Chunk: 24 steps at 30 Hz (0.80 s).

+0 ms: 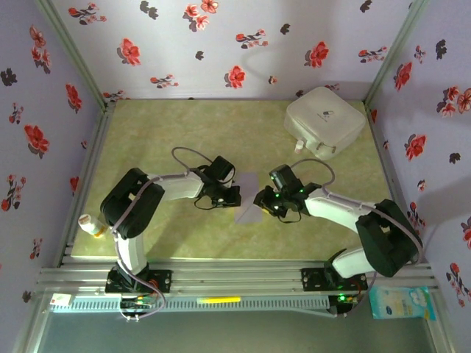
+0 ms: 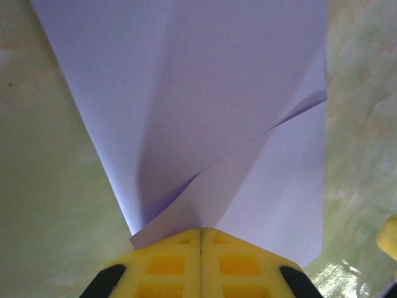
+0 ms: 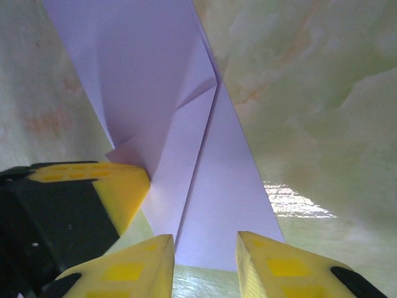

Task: Fold a paper plane with a square sheet of paper (pick it up from the middle)
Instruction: Turn over the paper at the center of the table.

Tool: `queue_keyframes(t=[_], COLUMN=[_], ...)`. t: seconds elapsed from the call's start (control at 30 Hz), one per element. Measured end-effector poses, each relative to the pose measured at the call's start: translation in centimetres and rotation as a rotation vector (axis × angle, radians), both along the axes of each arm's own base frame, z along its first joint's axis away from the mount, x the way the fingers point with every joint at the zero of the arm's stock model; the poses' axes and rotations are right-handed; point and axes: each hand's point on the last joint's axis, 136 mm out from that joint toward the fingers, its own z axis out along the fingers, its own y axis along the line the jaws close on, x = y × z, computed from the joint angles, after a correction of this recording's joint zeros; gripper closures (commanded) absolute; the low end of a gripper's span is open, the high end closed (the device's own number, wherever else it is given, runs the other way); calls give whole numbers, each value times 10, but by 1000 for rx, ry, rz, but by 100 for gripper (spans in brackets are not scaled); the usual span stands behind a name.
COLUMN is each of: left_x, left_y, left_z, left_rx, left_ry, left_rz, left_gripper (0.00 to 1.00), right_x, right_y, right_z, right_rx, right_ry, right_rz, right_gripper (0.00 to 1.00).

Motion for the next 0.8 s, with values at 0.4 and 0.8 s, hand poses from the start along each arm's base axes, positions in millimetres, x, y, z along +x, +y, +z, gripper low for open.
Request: queue_keyframes(t=[0.4,0.8], left_x=[1,0], left_y=[-2,-2], left_z=[-1,-1], left_rx=[-26,-25], left_ry=[-13,-19], left_rz=[-4,-14], left_gripper=[96,97], right_x=[-13,-9], right_y=[0,10], right_z=[-21,-30], right_rx=[-47,-37], right_ry=[73,76], right_rz=[19,34], right_gripper=[66,65])
